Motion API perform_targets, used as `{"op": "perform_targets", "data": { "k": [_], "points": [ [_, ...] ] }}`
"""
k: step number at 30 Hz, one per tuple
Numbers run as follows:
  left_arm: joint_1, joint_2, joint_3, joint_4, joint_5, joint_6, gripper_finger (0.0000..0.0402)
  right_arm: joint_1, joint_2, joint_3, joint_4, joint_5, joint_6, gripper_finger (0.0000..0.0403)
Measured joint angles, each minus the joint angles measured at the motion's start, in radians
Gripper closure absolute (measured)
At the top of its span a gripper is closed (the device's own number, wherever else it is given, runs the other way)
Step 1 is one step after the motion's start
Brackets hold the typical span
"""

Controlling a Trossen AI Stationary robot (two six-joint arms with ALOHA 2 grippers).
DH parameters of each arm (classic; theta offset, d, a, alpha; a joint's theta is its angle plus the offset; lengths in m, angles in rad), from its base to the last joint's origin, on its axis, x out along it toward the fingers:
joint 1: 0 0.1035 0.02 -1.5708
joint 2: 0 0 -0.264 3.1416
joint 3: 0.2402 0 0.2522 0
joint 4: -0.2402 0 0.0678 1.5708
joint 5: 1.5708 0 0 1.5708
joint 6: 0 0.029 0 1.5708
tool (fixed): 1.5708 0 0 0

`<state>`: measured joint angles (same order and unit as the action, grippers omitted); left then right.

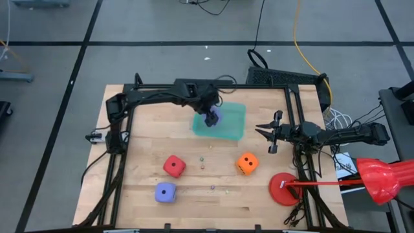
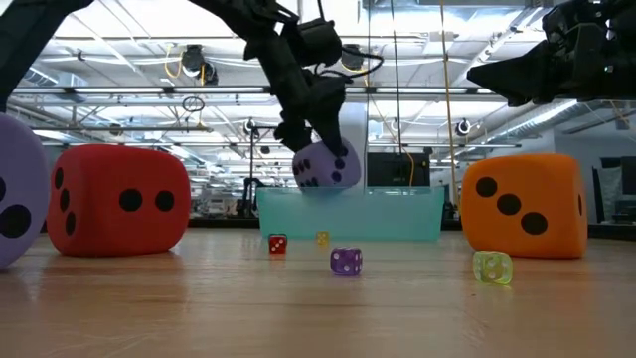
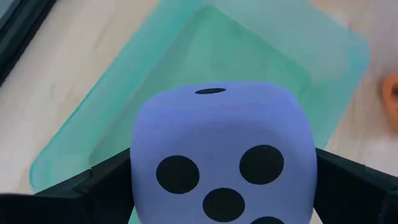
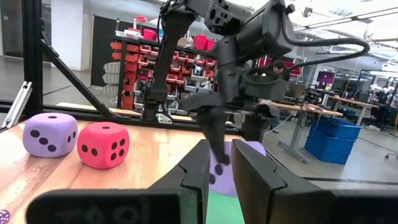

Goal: Pick & Place Dice
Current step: Put the top large purple dice into the blue bin

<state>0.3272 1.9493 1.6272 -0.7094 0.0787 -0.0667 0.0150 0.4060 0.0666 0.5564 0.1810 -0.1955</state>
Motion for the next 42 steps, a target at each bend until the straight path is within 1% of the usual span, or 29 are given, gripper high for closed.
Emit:
{"op": "perform_targets", "data": {
  "k": [4,7,10,12,16,20,27,30,33,35,38,42],
  "points": [
    [-0.025,-0.004,0.001,0.023,-0.064,0.164,0.0007,0.0,0.0,0.0,-0.001,0.0,0.0,0.0344],
    [-0.043,-0.003,0.001,0.023,-0.119,0.209,0.0004,0.0,0.0,0.0,-0.005,0.0,0.0,0.0344],
    [-0.056,0.004,0.001,-0.001,-0.13,0.24,0.0003,0.0,0.0,0.0,-0.002,0.0,0.0,0.0344],
    [-0.06,0.011,0.001,-0.012,-0.128,0.231,0.0002,0.0,0.0,0.0,-0.001,0.0,0.0,0.0344],
    [-0.054,0.008,0.001,-0.01,-0.085,0.188,0.0002,0.0,0.0,0.0,0.0,0.0,0.001,0.0344],
    [-0.045,0.009,0.001,-0.013,-0.054,0.102,0.0002,0.0,0.0,0.0,0.0,0.0,0.018,0.0344],
    [-0.044,0.009,0.001,-0.027,-0.08,0.029,0.0002,0.0,0.0,0.0,0.0,0.0,0.019,0.0344],
    [-0.039,0.009,0.001,-0.043,-0.065,0.007,0.0002,0.0,0.0,0.0,0.0,0.0,0.019,0.0344],
    [-0.017,0.009,0.0,-0.045,-0.028,-0.045,0.0002,0.0,0.0,0.0,0.0,0.0,0.019,0.0344],
    [-0.012,0.008,0.0,-0.046,-0.012,0.004,0.0002,0.0,0.001,0.0,-0.004,0.0,0.019,0.0344],
    [-0.044,0.008,0.0,-0.062,-0.059,0.143,0.0002,0.0,0.015,0.0,-0.023,0.0,-0.011,0.0344],
    [-0.084,0.008,0.0,-0.045,-0.141,0.254,0.0002,-0.015,0.058,0.012,-0.02,0.006,-0.066,0.0344]
  ]
}}
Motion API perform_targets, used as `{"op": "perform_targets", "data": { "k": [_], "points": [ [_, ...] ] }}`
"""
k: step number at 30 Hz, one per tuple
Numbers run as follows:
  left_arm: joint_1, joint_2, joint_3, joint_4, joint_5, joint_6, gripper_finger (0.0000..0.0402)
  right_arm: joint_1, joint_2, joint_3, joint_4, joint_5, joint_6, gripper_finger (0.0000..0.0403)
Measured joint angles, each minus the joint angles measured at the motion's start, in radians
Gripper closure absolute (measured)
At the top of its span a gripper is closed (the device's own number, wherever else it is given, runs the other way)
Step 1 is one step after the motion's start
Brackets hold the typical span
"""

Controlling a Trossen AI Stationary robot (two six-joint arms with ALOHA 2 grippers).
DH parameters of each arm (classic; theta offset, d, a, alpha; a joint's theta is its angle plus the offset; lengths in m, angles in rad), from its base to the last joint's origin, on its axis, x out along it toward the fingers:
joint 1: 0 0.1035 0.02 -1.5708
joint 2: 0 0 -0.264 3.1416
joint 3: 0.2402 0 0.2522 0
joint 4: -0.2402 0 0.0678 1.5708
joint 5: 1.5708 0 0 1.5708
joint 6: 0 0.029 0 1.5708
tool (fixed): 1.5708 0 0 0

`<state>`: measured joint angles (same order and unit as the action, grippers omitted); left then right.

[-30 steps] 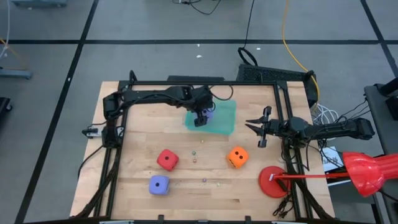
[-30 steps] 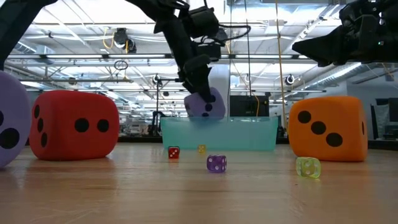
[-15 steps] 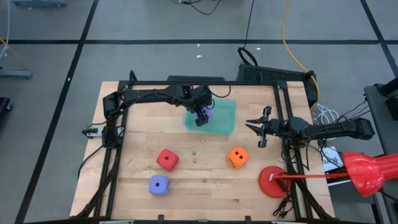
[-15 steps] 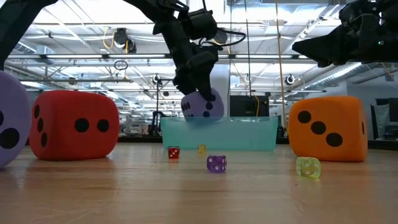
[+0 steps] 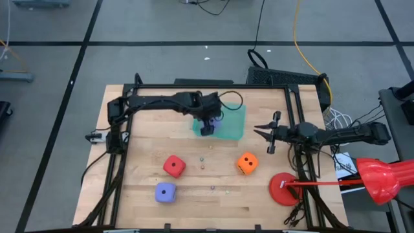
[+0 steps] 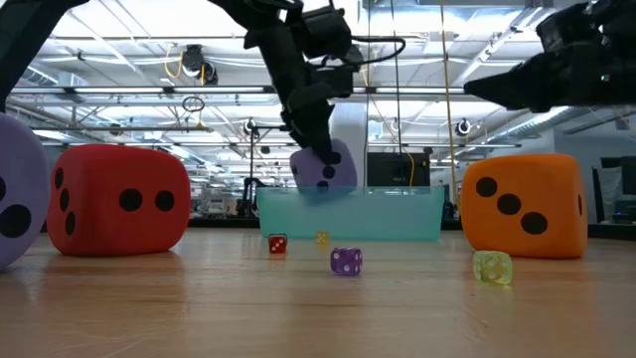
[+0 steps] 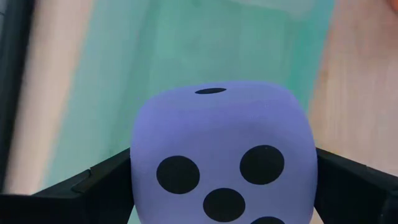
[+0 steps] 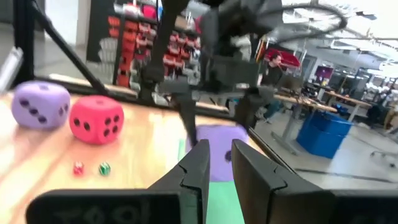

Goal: Pick & Place Dice
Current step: Put the top large purple dice into the blue bin

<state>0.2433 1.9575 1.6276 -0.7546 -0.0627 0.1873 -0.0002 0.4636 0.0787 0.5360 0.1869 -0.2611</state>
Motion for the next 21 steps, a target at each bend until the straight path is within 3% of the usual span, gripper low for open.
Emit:
{"op": "perform_targets", "data": {
  "k": [9,14,21],
  "points": [
    [-0.015,0.0,0.0,-0.008,-0.042,0.048,0.0002,-0.081,0.188,0.08,0.038,-0.015,-0.081,0.0358],
    [-0.014,0.0,0.0,0.002,-0.046,0.07,0.0002,-0.146,0.347,0.168,0.062,-0.115,-0.1,0.0396],
    [-0.019,0.0,0.0,0.004,-0.048,0.066,0.0002,-0.249,0.624,0.26,0.256,-0.263,-0.084,0.0401]
  ]
}}
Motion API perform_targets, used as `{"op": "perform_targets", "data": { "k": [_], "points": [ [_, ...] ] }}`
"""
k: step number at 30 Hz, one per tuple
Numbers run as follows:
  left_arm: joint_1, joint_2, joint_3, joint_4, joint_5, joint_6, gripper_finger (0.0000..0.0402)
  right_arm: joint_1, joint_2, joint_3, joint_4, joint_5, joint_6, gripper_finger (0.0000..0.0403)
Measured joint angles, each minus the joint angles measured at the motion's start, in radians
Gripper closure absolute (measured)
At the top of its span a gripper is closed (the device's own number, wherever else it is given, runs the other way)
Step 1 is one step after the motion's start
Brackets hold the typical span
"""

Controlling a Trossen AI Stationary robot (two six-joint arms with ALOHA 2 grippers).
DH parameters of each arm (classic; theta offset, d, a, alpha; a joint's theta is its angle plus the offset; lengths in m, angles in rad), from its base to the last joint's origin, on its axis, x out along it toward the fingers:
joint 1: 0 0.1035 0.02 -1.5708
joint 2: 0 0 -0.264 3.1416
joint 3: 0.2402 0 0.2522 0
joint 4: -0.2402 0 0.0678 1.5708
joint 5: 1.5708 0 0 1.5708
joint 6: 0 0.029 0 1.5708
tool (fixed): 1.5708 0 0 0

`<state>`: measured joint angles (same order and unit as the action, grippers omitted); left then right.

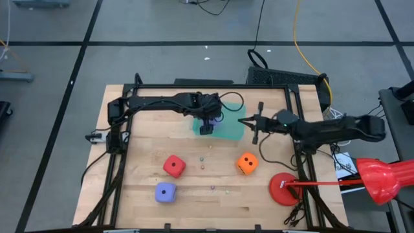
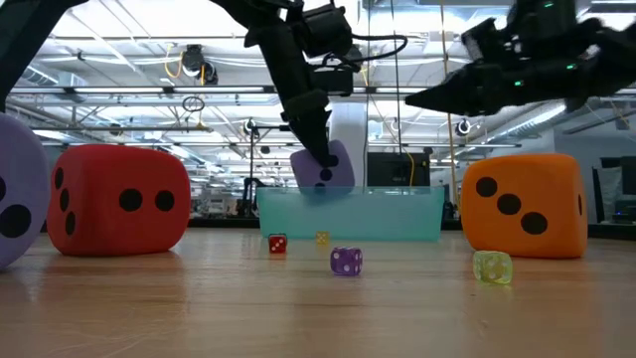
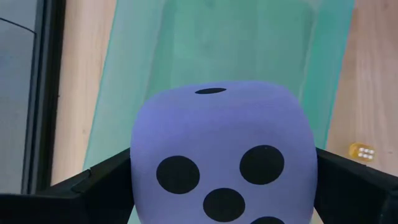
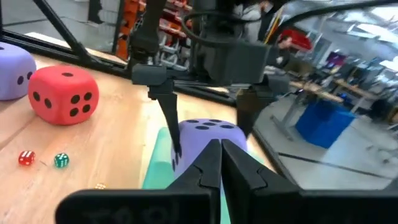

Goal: Pick & Place Dice
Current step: Put the top large purple dice into the blue bin

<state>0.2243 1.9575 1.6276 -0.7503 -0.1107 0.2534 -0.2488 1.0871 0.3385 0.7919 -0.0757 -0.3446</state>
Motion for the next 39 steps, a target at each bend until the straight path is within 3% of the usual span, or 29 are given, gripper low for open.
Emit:
{"op": "perform_targets", "data": {
  "k": [3,7,19,39],
  "points": [
    [-0.011,0.0,0.0,0.004,-0.047,0.012,0.0003,-0.027,0.124,0.065,0.003,-0.056,0.027,0.0402],
    [-0.024,0.0,0.0,0.005,-0.071,0.017,0.0002,-0.04,0.244,0.143,0.004,-0.057,0.024,0.0402],
    [-0.051,0.0,0.0,0.042,-0.073,0.038,0.0003,-0.048,0.426,0.262,-0.019,-0.058,0.037,0.0403],
    [-0.062,-0.005,0.011,0.055,-0.081,0.072,0.0003,-0.077,0.45,0.298,-0.056,-0.111,0.07,0.0403]
  ]
}}
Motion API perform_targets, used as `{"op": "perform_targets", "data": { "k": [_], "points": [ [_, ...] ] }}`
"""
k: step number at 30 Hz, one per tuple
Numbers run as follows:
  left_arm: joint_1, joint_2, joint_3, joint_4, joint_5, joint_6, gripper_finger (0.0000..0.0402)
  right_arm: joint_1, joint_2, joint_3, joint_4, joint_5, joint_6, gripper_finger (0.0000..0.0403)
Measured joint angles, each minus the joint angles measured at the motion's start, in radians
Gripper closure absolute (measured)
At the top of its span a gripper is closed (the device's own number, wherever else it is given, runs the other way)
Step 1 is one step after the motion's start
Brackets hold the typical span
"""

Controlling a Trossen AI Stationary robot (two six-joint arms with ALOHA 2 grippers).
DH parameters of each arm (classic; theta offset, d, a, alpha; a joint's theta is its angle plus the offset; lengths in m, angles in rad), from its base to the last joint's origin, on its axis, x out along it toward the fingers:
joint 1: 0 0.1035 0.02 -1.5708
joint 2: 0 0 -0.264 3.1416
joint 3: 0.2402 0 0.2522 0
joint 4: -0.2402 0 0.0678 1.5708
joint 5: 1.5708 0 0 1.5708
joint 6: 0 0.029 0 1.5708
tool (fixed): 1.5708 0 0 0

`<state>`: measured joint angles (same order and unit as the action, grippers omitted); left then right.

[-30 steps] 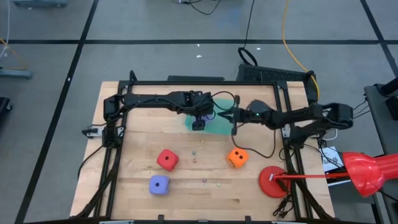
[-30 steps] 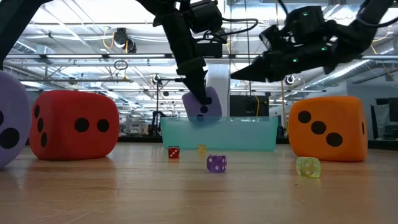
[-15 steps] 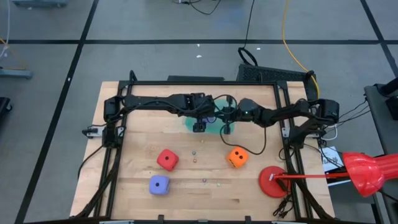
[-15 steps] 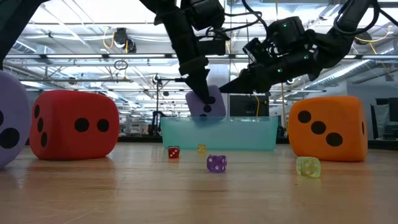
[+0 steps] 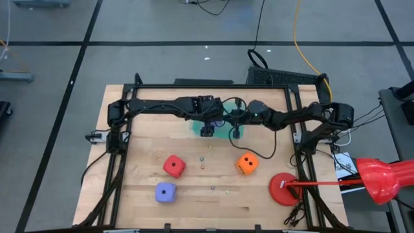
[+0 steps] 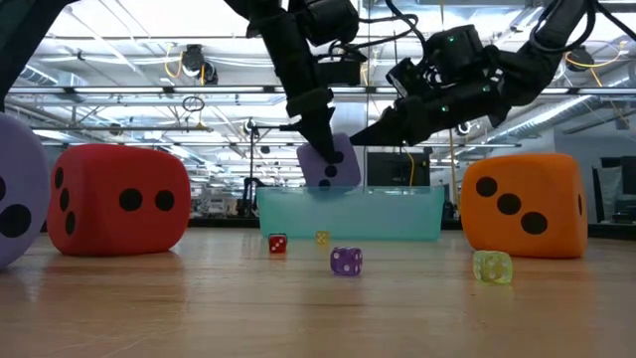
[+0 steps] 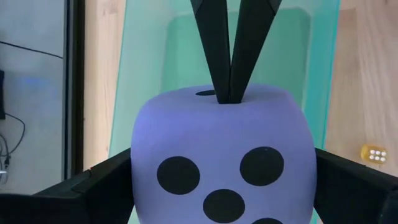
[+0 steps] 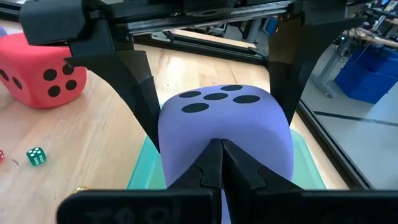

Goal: Pick & Place Dice
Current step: Put the top large purple dice into the blue bin

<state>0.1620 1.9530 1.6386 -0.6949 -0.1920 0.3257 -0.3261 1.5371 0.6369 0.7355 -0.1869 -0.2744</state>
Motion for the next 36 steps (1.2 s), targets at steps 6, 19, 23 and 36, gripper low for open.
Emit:
{"op": "perform_targets", "data": {
  "k": [6,19,23,36],
  "points": [
    [-0.01,0.0,0.001,0.003,-0.004,0.016,0.0002,-0.006,0.0,0.0,-0.01,-0.009,0.005,0.0403],
    [-0.01,0.0,0.002,0.008,-0.004,0.014,0.0003,-0.006,0.002,0.0,-0.008,-0.005,0.017,0.0403],
    [-0.008,-0.002,0.002,0.002,-0.004,0.003,0.0003,-0.006,0.002,0.0,-0.006,-0.004,0.004,0.0403],
    [0.0,-0.007,-0.025,0.091,0.01,-0.02,0.0003,0.05,-0.102,0.001,-0.024,0.039,-0.065,0.0403]
  ]
}}
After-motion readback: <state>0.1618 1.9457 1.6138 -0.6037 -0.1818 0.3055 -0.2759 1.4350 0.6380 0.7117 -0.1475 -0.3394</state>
